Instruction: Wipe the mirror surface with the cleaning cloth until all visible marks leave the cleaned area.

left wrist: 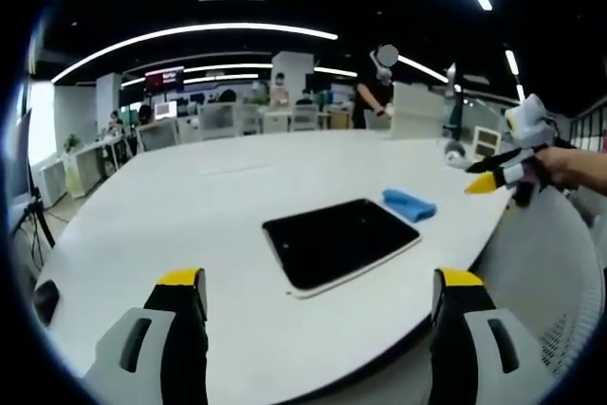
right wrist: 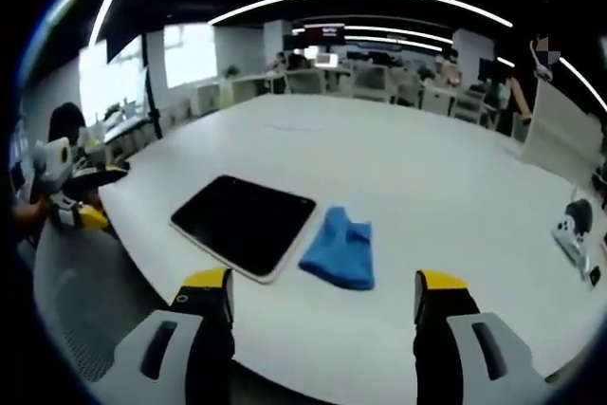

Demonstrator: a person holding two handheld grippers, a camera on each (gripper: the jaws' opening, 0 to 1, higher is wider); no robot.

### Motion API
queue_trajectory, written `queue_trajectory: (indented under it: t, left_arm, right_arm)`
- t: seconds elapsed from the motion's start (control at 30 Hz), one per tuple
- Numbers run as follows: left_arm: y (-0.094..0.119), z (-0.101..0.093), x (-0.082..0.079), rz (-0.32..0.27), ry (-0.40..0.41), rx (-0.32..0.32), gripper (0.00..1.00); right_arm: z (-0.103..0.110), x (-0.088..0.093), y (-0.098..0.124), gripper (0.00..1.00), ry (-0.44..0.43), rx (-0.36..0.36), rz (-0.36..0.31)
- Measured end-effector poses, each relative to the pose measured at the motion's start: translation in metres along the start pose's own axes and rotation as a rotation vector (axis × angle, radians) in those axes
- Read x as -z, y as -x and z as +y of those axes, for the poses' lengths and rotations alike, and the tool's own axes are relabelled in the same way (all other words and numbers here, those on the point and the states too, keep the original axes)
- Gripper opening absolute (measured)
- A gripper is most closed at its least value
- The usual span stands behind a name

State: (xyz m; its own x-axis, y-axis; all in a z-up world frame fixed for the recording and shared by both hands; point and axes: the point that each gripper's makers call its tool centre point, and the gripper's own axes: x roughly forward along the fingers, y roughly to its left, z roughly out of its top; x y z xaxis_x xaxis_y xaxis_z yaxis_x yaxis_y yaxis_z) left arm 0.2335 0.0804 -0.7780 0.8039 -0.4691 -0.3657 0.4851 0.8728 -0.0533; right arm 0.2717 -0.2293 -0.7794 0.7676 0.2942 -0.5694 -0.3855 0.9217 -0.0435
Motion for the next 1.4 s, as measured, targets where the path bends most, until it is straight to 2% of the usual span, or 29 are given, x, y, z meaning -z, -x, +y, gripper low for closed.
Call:
queue_trajectory:
  t: [0.2,0.3,0.6,0.7,0.93,1.0,1.03,1.07,1.17,1.4]
  left_arm:
    - [0.0,-0.001,0.001,0.002,0.004,0.004,0.99]
    - [-0.001,-0.001,0.002,0.011,0.008,0.008,0.99]
    - [-0.001,-0.001,0.003,0.016,0.009,0.007,0.99]
    - [-0.001,-0.001,0.004,0.022,0.01,0.01,0.99]
    - [-0.001,-0.001,0.004,0.022,0.011,0.006,0.99]
    - [-0.001,0.0,0.004,0.022,0.012,0.004,0.99]
    - [-0.001,0.0,0.003,0.018,0.013,0.003,0.99]
    - [-0.001,0.0,0.004,0.02,0.014,0.005,0.99]
    - [-0.001,0.0,0.004,0.02,0.014,0.003,0.99]
    - [-0.002,-0.001,0.005,0.027,0.016,0.005,0.99]
  right_arm:
    - [-0.006,0.0,-0.016,0.56,0.032,0.001,0.039]
    - [-0.011,0.007,-0.026,0.49,0.077,0.006,0.092]
    - [-0.017,0.008,-0.053,0.37,0.083,0.002,0.136]
    - [-0.021,0.013,-0.062,0.36,0.09,0.012,0.174]
    - [-0.017,0.017,-0.079,0.31,0.066,-0.004,0.199]
    - [-0.014,0.018,-0.084,0.29,0.015,-0.023,0.194]
    - [-0.011,0.017,-0.088,0.29,-0.04,-0.048,0.179]
    - [-0.012,0.018,-0.088,0.28,-0.062,-0.042,0.185]
    - [-0.016,0.019,-0.094,0.25,-0.027,-0.028,0.189]
    - [-0.013,0.017,-0.105,0.24,-0.018,-0.033,0.203]
